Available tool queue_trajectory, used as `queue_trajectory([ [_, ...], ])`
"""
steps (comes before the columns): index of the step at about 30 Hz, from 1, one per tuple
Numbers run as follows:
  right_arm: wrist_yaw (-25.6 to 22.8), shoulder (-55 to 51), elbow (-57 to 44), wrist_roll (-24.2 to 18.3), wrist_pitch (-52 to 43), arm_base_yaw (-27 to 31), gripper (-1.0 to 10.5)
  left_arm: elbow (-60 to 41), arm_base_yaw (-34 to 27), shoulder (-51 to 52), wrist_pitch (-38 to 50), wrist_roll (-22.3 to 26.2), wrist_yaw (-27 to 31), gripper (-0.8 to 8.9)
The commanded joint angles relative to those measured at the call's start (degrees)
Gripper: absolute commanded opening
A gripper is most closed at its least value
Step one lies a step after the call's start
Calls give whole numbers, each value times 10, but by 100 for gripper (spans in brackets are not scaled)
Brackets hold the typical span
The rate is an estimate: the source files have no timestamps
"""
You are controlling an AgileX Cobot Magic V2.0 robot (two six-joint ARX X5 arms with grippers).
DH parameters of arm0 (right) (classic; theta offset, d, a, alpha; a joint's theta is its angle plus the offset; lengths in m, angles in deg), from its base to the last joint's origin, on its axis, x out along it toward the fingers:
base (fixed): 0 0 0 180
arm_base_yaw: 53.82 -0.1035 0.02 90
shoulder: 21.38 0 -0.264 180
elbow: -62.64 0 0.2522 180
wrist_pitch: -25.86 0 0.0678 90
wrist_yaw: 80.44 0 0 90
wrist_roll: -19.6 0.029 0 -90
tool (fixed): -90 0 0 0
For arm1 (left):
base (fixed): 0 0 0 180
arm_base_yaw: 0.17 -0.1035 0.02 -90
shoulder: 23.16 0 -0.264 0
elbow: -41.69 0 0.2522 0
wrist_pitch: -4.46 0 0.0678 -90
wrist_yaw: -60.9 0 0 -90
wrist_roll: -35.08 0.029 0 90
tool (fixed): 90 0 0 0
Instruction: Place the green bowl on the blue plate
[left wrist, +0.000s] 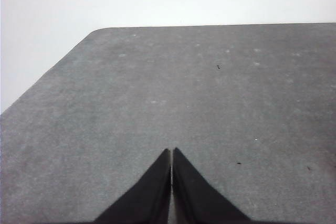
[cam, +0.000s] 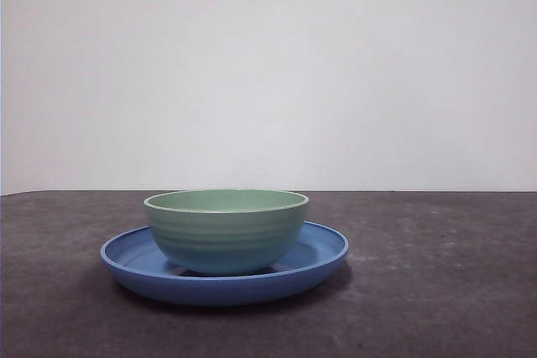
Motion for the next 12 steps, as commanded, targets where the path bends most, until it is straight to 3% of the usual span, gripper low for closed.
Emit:
queue_trajectory([
  [1, 1, 3, 5, -3, -4, -4, 37, -12, -2, 1, -2, 9, 2, 6],
  [6, -2, -6, 4, -6, -7, 10, 35, -12, -2, 1, -2, 9, 2, 6],
  [12, 5, -59, -77, -35, -115, 100, 35, -12, -2, 1, -3, 9, 2, 6],
])
